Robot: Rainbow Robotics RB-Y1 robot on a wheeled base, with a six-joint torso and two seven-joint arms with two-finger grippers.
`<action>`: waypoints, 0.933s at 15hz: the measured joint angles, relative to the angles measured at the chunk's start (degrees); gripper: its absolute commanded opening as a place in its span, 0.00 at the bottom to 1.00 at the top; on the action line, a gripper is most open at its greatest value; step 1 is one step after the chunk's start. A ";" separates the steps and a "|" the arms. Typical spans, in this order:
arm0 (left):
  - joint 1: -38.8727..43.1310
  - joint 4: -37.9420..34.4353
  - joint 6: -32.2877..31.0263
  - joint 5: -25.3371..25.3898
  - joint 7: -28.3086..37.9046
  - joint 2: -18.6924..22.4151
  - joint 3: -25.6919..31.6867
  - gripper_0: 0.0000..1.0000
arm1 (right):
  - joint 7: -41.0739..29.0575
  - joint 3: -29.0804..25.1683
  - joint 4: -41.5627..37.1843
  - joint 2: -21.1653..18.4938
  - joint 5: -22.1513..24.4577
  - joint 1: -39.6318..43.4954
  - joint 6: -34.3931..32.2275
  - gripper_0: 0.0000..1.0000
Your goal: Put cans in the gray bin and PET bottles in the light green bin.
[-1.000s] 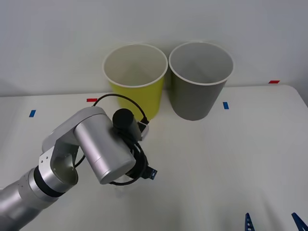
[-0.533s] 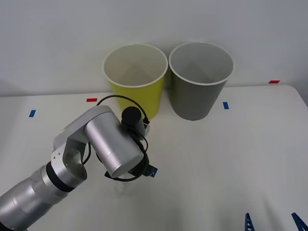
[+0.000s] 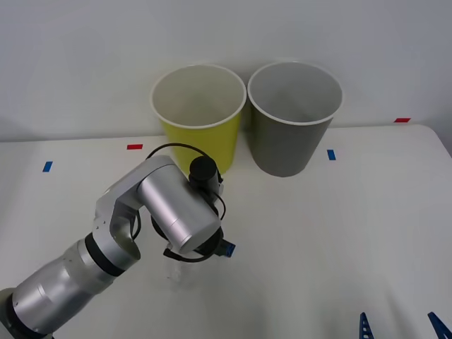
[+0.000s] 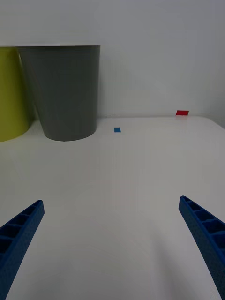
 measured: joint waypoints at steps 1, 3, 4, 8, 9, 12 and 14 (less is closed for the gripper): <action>-0.20 0.96 -0.17 -0.53 0.14 -0.52 0.00 1.00 | 0.00 0.00 0.00 0.00 0.00 0.00 0.00 1.00; -0.25 1.41 -0.26 -1.30 0.52 -0.98 0.02 1.00 | 0.00 0.00 0.00 0.00 0.00 0.00 0.00 1.00; -0.27 1.44 -0.27 -1.40 0.80 -1.02 0.06 1.00 | 0.00 0.00 0.00 0.00 0.00 0.00 0.00 1.00; -0.23 1.50 -0.28 0.22 2.01 -0.69 0.01 1.00 | 0.00 0.00 0.00 0.00 0.00 0.00 0.00 1.00; -0.23 1.50 -0.28 0.71 2.19 -0.61 0.01 1.00 | 0.01 0.00 0.00 0.00 0.00 0.00 0.00 1.00; -0.23 2.55 -1.69 1.72 2.15 -0.51 0.01 1.00 | 0.00 0.00 0.00 0.00 0.00 0.00 0.00 1.00; -0.24 4.75 -4.78 1.87 1.82 -0.61 0.02 1.00 | 0.00 0.00 0.00 0.00 0.00 0.00 0.00 1.00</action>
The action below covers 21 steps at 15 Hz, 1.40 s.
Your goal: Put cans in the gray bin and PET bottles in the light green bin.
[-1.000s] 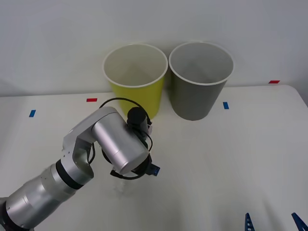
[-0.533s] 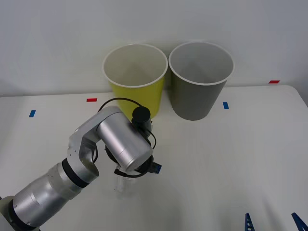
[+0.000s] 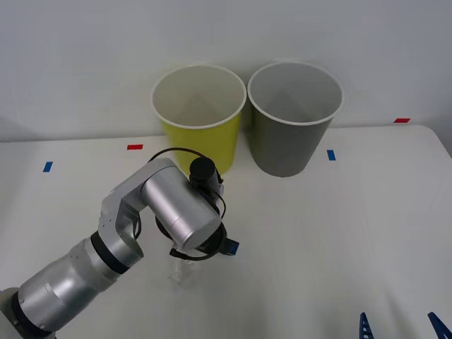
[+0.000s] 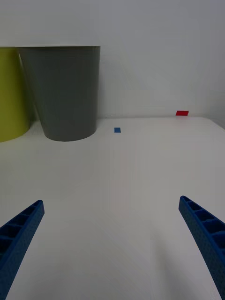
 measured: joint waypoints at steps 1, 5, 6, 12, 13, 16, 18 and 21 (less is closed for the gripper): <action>0.00 0.50 -0.48 0.16 -0.08 -0.13 0.00 1.00 | 0.00 0.00 0.00 0.00 0.00 0.00 0.00 1.00; 0.00 0.71 -0.84 1.11 -0.14 0.09 0.00 0.09 | 0.00 0.00 0.00 0.00 0.00 0.00 0.00 1.00; 0.00 0.71 -1.12 1.26 -0.13 0.21 -0.01 0.00 | 0.00 0.00 0.00 0.00 0.00 0.00 0.00 1.00; 0.03 -0.72 -2.66 2.58 -0.22 1.84 -0.06 0.00 | 0.00 0.00 0.00 0.00 0.00 0.00 0.00 1.00; 0.03 -1.40 -2.66 2.87 -0.23 2.18 -0.08 0.00 | 0.00 0.00 0.00 0.00 0.00 0.00 0.00 1.00; 0.09 -2.56 -2.58 3.43 -0.29 2.82 -0.20 0.00 | 0.00 0.00 0.00 0.00 0.00 0.00 0.00 1.00; 0.08 -3.07 -2.57 3.52 -0.33 3.14 -0.66 0.00 | 0.00 0.00 0.00 0.00 0.00 0.00 0.00 1.00; 0.15 -4.24 -2.56 3.92 -0.42 3.44 -0.86 0.00 | 0.00 0.00 0.00 0.00 0.00 0.00 0.00 1.00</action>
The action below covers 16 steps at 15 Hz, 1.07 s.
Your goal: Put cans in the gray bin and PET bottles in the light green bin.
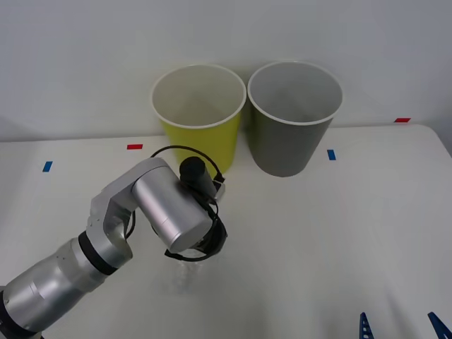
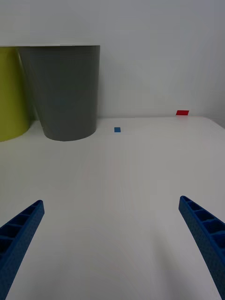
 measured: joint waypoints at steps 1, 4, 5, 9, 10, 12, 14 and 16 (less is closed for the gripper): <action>0.00 -1.51 0.00 -0.20 -0.32 0.44 -0.01 0.00 | 0.00 0.00 0.00 0.00 0.00 0.00 0.00 1.00; 1.69 -7.94 -0.23 -4.25 -3.84 1.99 -0.35 0.00 | 0.00 0.00 0.00 0.00 0.00 0.00 0.00 1.00; 3.01 -10.32 -0.72 -6.04 -4.23 2.27 -0.35 0.00 | 0.00 0.00 0.00 0.00 0.00 0.00 0.00 1.00; 6.58 -21.12 -4.00 -7.90 -5.32 4.39 2.27 0.00 | 0.00 0.00 0.00 0.00 0.00 0.00 0.00 1.00; 7.14 -23.25 -4.81 -7.15 -6.17 5.22 3.70 0.00 | 0.00 0.00 0.00 0.00 0.00 0.00 0.00 1.00; 7.56 -27.11 -5.17 -5.24 -9.81 6.98 6.65 0.00 | 0.00 0.00 0.00 0.00 0.00 0.00 0.00 1.00; 7.61 -30.69 -5.17 -2.92 -10.96 8.07 9.73 0.00 | 0.00 0.00 0.00 0.00 0.00 0.00 0.00 1.00; 7.63 -33.24 -5.15 -1.96 -11.86 8.70 12.20 0.00 | 0.00 0.00 0.00 0.00 0.00 0.00 0.00 1.00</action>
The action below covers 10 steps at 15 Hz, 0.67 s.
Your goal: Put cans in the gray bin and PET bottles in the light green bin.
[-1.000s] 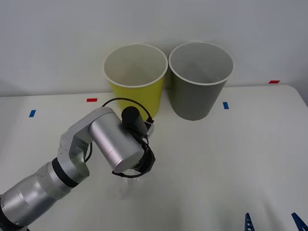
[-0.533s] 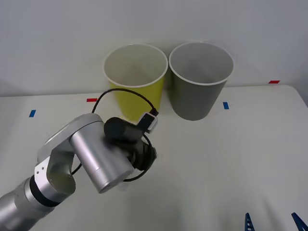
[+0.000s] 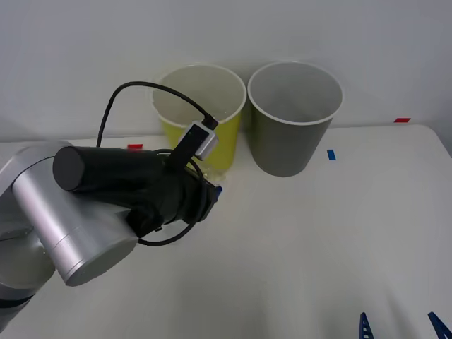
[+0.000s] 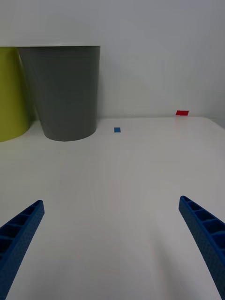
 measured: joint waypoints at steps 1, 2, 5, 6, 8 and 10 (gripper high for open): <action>0.16 -1.21 0.07 0.62 -0.40 0.10 1.61 0.00 | 0.00 0.00 0.00 0.00 0.00 0.00 0.00 1.00; 0.56 -2.54 0.07 2.01 -1.12 0.11 4.02 0.00 | 0.00 0.00 0.00 0.00 0.00 0.00 0.00 1.00; 3.66 -6.57 0.04 7.28 -7.20 -1.03 12.71 0.00 | 0.00 0.00 0.00 0.00 0.00 0.00 0.00 1.00; 5.17 -8.31 0.05 8.87 -9.73 -1.84 15.94 0.00 | 0.00 0.00 0.00 0.00 0.00 0.00 0.00 1.00; 7.03 -11.29 0.06 11.51 -13.96 -3.08 21.02 0.00 | 0.00 0.00 0.00 0.00 0.00 0.00 0.00 1.00; 7.25 -13.21 0.07 15.07 -14.71 -3.24 25.79 0.00 | 0.00 0.00 0.00 0.00 0.00 0.00 0.00 1.00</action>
